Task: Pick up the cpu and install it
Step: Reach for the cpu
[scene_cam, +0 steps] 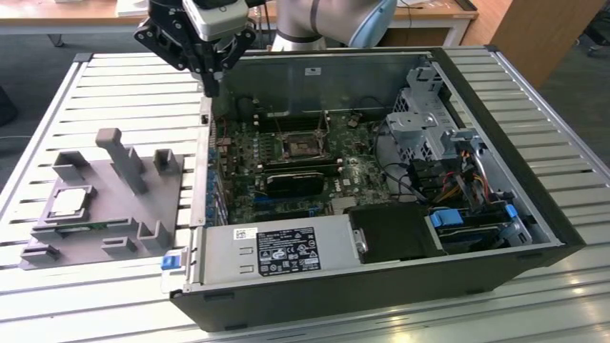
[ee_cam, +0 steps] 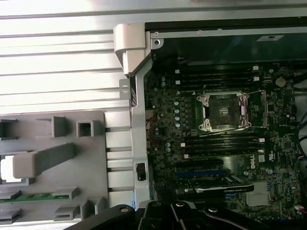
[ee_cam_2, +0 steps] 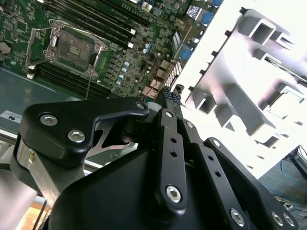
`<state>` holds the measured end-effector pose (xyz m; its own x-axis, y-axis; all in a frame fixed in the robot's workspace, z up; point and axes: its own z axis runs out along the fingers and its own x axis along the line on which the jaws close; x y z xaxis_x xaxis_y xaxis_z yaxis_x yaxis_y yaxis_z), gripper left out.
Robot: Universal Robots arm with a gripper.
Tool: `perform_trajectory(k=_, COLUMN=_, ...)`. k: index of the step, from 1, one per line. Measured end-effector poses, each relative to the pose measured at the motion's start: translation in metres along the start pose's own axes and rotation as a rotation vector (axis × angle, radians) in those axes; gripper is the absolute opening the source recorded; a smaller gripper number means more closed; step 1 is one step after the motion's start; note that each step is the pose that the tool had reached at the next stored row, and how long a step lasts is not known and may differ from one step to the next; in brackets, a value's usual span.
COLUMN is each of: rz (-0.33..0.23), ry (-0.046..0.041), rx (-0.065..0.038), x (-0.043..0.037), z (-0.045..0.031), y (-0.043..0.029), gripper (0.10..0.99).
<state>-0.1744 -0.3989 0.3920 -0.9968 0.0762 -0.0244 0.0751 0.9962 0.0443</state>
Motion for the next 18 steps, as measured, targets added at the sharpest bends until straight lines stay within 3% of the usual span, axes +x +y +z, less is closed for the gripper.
perform_trajectory(k=18, rz=0.000, ry=0.0000, rx=0.000, x=0.0051, z=0.0002, y=-0.0004, gripper=0.106)
